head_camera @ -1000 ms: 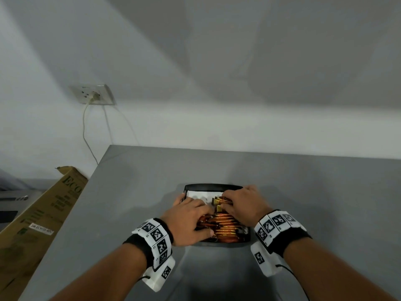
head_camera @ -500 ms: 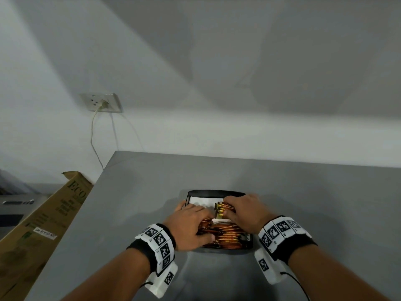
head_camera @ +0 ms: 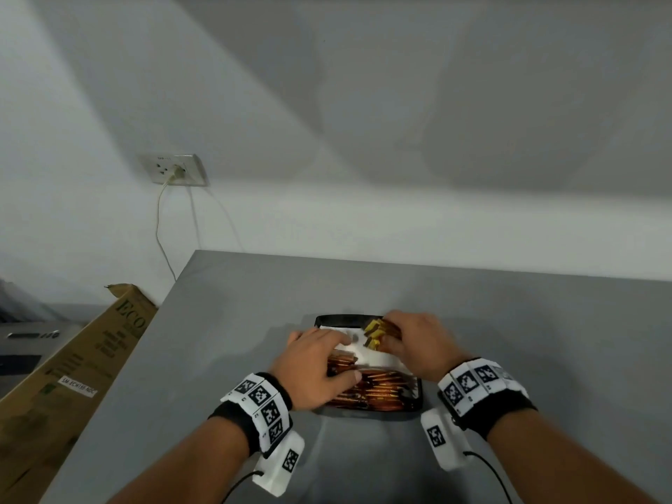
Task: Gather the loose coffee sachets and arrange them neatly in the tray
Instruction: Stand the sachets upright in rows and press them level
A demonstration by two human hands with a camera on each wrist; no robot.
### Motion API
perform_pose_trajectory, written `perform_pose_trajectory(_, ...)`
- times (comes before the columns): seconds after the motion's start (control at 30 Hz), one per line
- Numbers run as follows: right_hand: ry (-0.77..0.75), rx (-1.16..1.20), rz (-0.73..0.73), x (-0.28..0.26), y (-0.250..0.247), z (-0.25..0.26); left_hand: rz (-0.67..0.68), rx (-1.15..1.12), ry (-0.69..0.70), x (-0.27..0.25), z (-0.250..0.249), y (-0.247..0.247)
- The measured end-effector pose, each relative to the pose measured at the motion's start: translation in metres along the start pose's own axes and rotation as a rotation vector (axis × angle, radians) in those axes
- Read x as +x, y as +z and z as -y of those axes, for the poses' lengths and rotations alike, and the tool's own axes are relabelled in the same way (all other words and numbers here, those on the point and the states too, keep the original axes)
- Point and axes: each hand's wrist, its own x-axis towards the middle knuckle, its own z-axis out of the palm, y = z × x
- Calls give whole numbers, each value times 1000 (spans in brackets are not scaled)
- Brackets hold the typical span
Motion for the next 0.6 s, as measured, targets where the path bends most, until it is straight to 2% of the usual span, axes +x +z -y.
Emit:
perform_pose_trajectory(0.1,86,365,-140,-9,-21,2,-111,-343,-127,1,-13,-6)
perform_pose_trajectory(0.17,97,641,-170,-18,-31,12,-175,-656,-190,6,-29,-7)
perform_pose_trajectory(0.27,111,1028,-99,-31,-36,34,-214,-1174,-290,16,-52,-2)
perform_pose_trajectory(0.37,142,1172,-32,-43,-29,49,-156,-1659,-349,18,-71,-1)
perform_pose_trajectory(0.43,156,1060,-69,-47,-23,48,-125,-1824,-392,18,-76,1)
perform_pose_trajectory(0.5,158,704,-183,-53,-27,45,-132,-1850,-411,18,-76,1)
perform_pose_trajectory(0.57,82,499,-283,-61,-40,45,-129,-1849,-417,15,-77,-1)
perform_pose_trajectory(0.6,9,498,-255,-64,-47,45,-128,-1843,-412,14,-79,-3)
